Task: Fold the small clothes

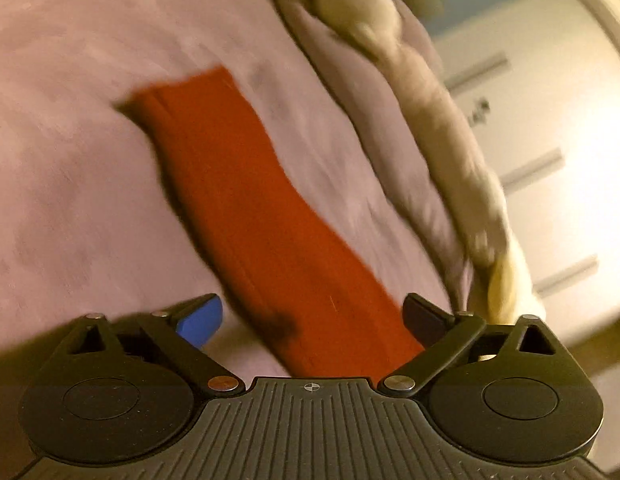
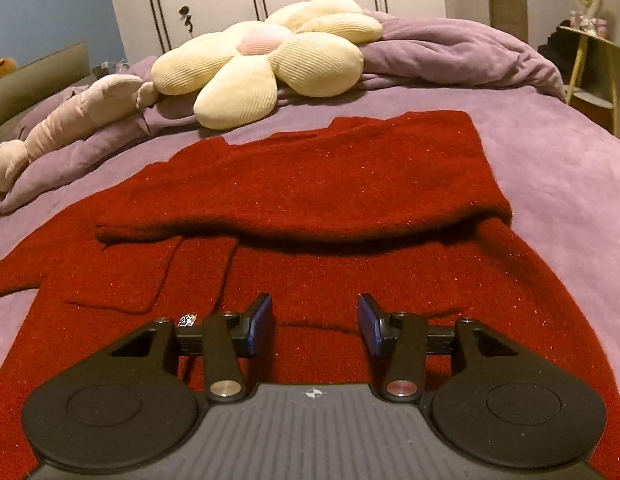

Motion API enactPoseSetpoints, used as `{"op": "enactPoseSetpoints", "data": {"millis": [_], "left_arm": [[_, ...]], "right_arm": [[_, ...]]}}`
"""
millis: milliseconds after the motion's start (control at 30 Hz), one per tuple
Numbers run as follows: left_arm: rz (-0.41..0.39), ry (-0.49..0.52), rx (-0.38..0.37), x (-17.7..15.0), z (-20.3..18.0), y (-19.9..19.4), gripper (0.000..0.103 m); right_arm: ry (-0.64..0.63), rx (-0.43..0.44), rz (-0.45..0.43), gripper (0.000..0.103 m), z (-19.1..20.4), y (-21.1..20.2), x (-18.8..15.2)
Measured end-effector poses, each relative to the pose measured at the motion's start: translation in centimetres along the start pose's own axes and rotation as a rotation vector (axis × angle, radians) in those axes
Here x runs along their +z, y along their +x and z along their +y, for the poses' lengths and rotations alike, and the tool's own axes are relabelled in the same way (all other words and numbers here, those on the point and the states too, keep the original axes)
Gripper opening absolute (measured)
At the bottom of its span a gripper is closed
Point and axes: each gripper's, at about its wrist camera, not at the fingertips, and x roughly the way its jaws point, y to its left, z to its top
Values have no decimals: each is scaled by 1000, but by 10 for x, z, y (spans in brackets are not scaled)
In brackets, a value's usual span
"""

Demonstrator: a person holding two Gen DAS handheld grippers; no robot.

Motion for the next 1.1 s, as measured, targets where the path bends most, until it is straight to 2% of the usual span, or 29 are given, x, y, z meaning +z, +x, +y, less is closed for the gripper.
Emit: {"op": "enactPoseSetpoints", "data": {"millis": [33, 67, 100, 133, 167, 200, 233, 267, 333, 367, 467, 567, 667, 767, 833, 867, 900, 967, 1000, 1100], "left_arm": [[-14, -27, -6, 7, 5, 1, 88], [-31, -49, -12, 12, 9, 4, 80], [-38, -71, -7, 18, 13, 8, 68], [-36, -101, 2, 23, 17, 13, 62], [-32, -121, 2, 24, 19, 16, 51], [-27, -136, 1, 27, 21, 21, 31], [-13, -152, 9, 28, 24, 26, 18], [13, -186, 35, 30, 27, 31, 11], [11, -201, 19, 32, 27, 31, 11], [4, -150, 23, 32, 18, 28, 11], [-11, 98, 16, 26, -26, 17, 11], [-2, 307, -72, 5, -96, 12, 11], [48, 519, -230, -48, -179, 6, 11], [159, 741, -375, -134, -259, 10, 13], [240, 841, -413, -194, -285, 16, 42], [281, 887, -425, -222, -294, 23, 72], [302, 924, -419, -247, -297, 28, 82], [330, 943, -387, -277, -289, 36, 79], [340, 918, -364, -285, -276, 37, 79], [296, 857, -257, -284, -235, 41, 79]], "right_arm": [[-1, -7, 4, 47, 1, -1, 1], [-4, -12, 5, 47, 2, 0, 2], [-8, -18, 7, 47, 3, 0, 3], [-9, -23, 8, 47, 4, 0, 3], [-8, -30, 7, 47, 4, 0, 2], [-6, -35, 7, 47, 5, -1, 1], [-6, -39, 6, 47, 6, -1, 0], [-4, -45, 5, 47, 7, -1, -1], [1, -47, -2, 47, 8, -2, -3], [1, -47, -2, 47, 8, -3, -4], [3, -40, -3, 47, 6, -4, -5], [23, -32, -12, 47, 1, -7, -4], [50, -28, -28, 47, -3, -12, -4], [71, -21, -50, 47, -9, -19, -4], [85, -19, -57, 47, -14, -21, -3], [92, -17, -60, 47, -17, -22, -2], [100, -19, -60, 47, -20, -22, -1], [118, -11, -58, 47, -26, -23, 3], [125, -1, -59, 47, -30, -24, 5], [129, 44, -53, 47, -37, -17, 17]]}}
